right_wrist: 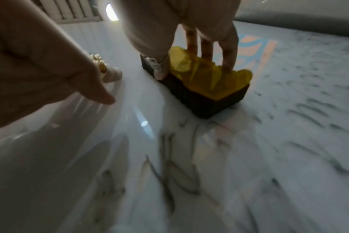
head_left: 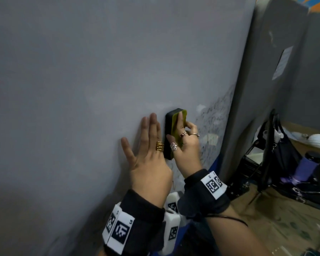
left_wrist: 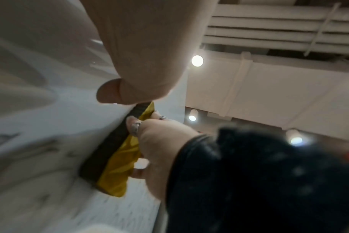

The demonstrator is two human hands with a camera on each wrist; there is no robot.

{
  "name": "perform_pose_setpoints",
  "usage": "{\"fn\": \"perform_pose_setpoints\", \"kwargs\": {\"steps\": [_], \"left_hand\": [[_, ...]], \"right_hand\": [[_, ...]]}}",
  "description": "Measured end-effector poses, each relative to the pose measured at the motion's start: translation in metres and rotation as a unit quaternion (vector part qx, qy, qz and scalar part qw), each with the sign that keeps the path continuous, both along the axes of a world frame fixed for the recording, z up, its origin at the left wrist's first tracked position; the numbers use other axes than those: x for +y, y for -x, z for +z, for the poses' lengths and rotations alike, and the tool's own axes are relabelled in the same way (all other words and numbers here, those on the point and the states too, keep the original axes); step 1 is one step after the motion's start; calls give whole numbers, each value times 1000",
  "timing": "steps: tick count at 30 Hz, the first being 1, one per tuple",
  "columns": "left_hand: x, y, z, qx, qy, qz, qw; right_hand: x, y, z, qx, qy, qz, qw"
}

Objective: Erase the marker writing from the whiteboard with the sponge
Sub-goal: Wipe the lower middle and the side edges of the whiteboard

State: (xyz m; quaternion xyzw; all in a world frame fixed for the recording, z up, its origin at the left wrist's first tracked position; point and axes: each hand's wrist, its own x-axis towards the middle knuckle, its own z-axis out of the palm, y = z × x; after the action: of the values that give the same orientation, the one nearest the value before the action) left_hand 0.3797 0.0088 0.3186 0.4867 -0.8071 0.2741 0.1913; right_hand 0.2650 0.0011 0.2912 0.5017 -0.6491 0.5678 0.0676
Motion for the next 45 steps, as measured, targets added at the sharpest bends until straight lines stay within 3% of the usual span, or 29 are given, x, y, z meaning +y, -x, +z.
{"fn": "perform_pose_setpoints", "kwargs": {"steps": [6,12,22,26,30,32,38,45], "left_hand": [[-5,1,-4,-4,36,16,999],[-14,6,-14,-15,57,52,997],[-7,27,-15,14,52,105,993],[-6,61,-11,92,47,52,993],[-14,98,5,79,71,14,994],[-21,116,17,65,78,25,994],[-44,161,24,3,94,55,994],[-54,173,21,-33,100,146,984]], "right_hand": [[-14,4,-1,-38,68,-60,995],[-29,39,1,-110,76,-27,991],[-69,195,18,-270,88,14,959],[-61,168,10,-232,100,23,967],[-43,123,-7,-143,105,88,980],[-39,124,-9,-142,111,124,976],[-54,173,-1,-111,123,131,977],[-91,273,7,-181,101,83,975]]}}
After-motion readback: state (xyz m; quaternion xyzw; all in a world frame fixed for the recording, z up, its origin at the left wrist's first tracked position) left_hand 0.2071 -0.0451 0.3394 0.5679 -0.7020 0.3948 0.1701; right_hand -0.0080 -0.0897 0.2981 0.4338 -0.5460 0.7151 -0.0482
